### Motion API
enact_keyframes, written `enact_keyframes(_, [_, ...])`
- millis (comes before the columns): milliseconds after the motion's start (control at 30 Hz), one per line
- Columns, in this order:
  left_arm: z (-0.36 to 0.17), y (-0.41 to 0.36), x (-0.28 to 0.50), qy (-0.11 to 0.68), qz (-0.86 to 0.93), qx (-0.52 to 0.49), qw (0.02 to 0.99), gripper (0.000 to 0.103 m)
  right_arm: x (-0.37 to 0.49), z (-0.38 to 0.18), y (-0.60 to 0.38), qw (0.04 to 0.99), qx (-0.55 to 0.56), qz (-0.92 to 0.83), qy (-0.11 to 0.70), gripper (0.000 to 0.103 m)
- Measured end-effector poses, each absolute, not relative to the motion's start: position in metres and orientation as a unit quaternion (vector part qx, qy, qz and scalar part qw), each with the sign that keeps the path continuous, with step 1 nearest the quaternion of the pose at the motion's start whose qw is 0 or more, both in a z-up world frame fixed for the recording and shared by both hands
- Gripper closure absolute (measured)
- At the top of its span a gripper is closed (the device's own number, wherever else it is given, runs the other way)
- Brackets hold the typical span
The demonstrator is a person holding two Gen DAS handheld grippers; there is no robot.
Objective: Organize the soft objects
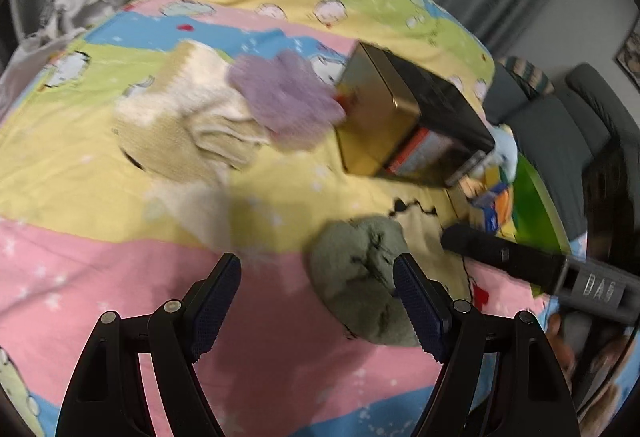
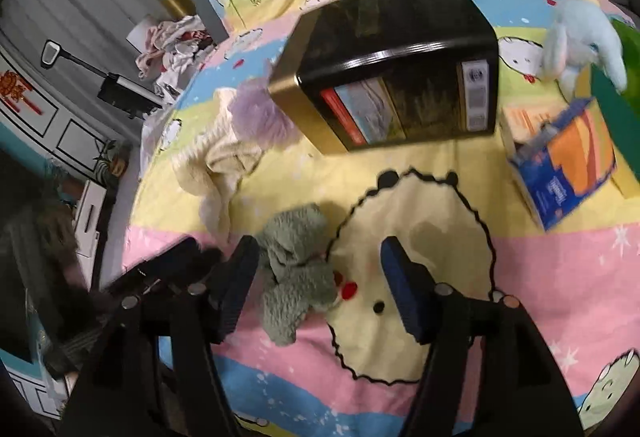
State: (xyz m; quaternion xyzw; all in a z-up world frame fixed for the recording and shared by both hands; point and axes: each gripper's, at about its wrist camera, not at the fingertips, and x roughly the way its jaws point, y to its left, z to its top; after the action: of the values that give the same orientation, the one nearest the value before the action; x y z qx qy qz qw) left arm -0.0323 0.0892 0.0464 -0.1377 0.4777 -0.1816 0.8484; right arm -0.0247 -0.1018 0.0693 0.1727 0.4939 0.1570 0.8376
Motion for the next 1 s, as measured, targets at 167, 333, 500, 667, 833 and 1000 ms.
enact_keyframes(167, [0.034,0.079,-0.030,0.508,-0.210,-0.152,0.822,0.032,-0.001,0.057,-0.094,0.810,0.191,0.190,0.520,0.040])
enact_keyframes(333, [0.029,0.074,-0.029,0.517,-0.221,-0.159,0.812,0.042,0.004,0.027,-0.089,0.786,0.203,0.204,0.547,0.046])
enact_keyframes(500, [0.023,0.063,-0.030,0.510,-0.222,-0.145,0.818,0.062,0.003,0.017,-0.087,0.773,0.211,0.225,0.554,0.063])
enact_keyframes(667, [0.027,0.050,-0.031,0.496,-0.223,-0.110,0.832,0.071,-0.001,0.016,-0.086,0.776,0.213,0.235,0.546,0.085])
enact_keyframes(833, [0.042,0.047,-0.032,0.476,-0.232,-0.101,0.843,0.074,-0.004,0.030,-0.093,0.790,0.214,0.236,0.524,0.086])
enact_keyframes(1000, [0.072,0.035,-0.037,0.444,-0.244,-0.092,0.857,0.074,-0.012,0.060,-0.108,0.812,0.218,0.241,0.484,0.086])
